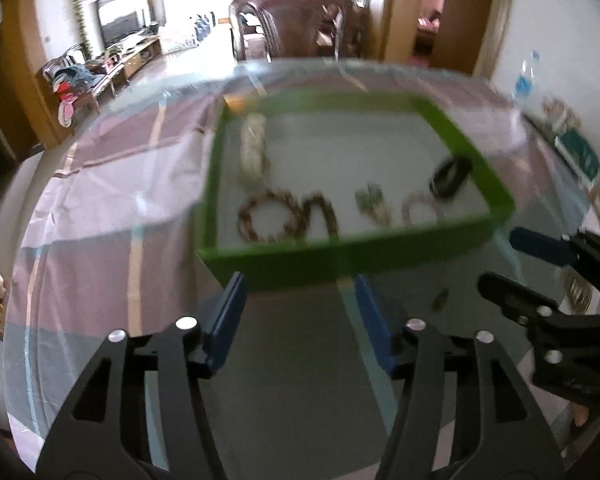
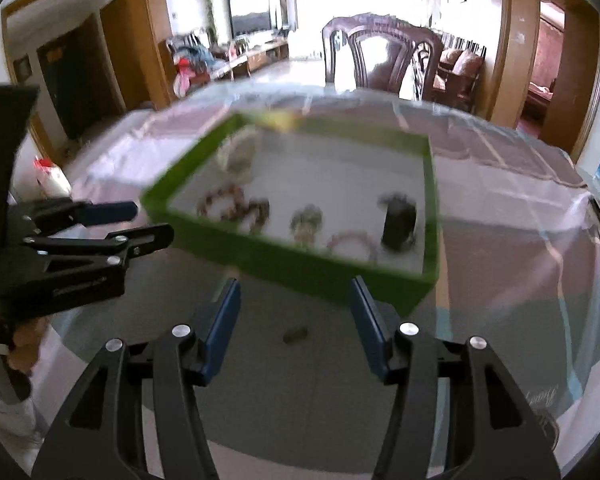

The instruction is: Organize jewelry

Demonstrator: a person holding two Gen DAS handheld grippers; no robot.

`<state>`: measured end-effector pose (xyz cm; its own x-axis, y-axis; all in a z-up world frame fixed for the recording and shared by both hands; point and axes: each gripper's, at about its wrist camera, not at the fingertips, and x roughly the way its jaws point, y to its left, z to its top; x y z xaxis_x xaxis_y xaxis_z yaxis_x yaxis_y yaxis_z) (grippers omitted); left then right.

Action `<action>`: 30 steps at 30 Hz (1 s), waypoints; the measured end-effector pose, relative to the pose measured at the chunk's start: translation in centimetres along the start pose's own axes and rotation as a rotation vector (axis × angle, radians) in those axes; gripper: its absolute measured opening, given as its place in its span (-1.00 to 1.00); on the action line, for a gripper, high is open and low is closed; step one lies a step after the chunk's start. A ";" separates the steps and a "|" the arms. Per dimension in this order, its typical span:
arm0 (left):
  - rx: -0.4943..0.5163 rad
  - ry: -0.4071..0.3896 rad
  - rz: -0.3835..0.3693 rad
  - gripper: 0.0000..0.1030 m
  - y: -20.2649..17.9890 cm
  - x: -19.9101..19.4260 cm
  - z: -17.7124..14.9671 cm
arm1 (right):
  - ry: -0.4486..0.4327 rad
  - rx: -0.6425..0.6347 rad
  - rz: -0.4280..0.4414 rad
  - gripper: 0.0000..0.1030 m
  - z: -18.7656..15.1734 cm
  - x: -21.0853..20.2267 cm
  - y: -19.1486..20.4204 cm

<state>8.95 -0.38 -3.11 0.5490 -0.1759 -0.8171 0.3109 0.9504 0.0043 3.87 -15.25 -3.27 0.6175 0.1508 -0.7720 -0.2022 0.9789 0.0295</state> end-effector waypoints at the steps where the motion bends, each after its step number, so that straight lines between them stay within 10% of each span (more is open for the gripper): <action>1: 0.016 0.020 -0.001 0.14 -0.6 0.7 -0.6 | 0.032 -0.004 -0.015 0.08 -0.6 1.2 0.2; 5: 0.045 0.087 -0.017 0.14 -2.0 3.0 -2.0 | 0.111 0.009 -0.023 0.05 -2.2 4.3 0.5; 11: 0.057 0.108 -0.026 0.23 -2.2 4.5 -3.1 | 0.112 0.029 -0.007 -0.74 -2.4 4.9 -0.2; 30: 0.075 0.092 -0.031 0.33 -2.2 5.1 -3.5 | 0.029 0.033 -0.016 -0.73 -3.5 3.5 -1.3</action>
<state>8.30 -2.44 -9.32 0.4660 -0.1779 -0.8667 0.3856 0.9225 0.0180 3.58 -16.47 -8.24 0.5979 0.1311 -0.7908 -0.1667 0.9853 0.0374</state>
